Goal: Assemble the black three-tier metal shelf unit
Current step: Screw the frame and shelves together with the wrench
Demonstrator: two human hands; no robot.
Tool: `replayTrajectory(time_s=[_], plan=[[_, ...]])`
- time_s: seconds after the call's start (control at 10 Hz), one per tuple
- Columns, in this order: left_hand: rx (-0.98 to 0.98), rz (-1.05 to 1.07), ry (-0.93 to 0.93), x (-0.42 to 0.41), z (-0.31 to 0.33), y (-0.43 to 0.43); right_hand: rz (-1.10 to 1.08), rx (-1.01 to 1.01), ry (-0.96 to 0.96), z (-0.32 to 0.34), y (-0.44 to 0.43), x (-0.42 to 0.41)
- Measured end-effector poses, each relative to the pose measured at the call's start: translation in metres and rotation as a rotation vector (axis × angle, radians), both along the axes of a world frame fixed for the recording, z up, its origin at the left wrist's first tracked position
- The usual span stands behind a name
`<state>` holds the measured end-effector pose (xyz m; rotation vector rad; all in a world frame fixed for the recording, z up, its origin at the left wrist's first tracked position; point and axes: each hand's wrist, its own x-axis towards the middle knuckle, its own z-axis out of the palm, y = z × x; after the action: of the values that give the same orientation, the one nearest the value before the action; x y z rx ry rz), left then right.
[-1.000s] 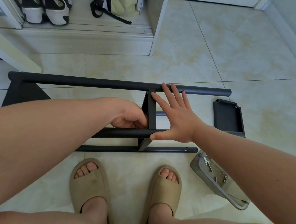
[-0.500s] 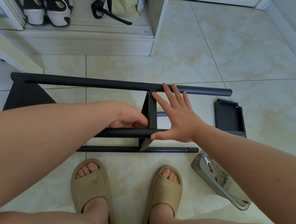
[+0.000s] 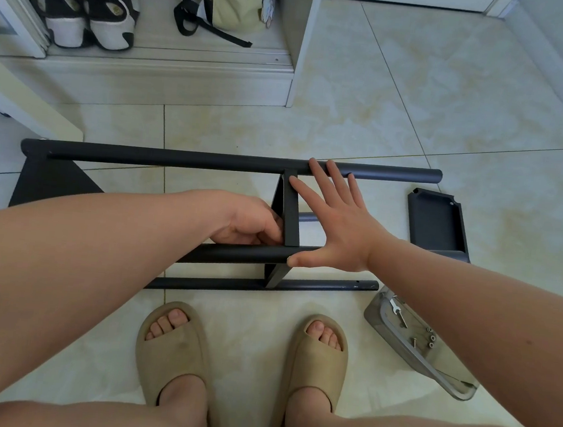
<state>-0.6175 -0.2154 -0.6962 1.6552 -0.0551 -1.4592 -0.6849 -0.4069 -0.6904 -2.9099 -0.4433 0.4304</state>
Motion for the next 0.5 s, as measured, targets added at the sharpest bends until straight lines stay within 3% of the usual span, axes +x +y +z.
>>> replayTrajectory(time_s=[0.2, 0.5], plan=[[0.029, -0.034, 0.068, -0.0037, -0.0045, 0.0066, -0.002, 0.004, -0.006, -0.0005, -0.0002, 0.0005], [0.025, -0.069, -0.014, -0.0022, -0.0041, 0.0041, 0.0, -0.01, -0.004, -0.0001, 0.0001, 0.001]])
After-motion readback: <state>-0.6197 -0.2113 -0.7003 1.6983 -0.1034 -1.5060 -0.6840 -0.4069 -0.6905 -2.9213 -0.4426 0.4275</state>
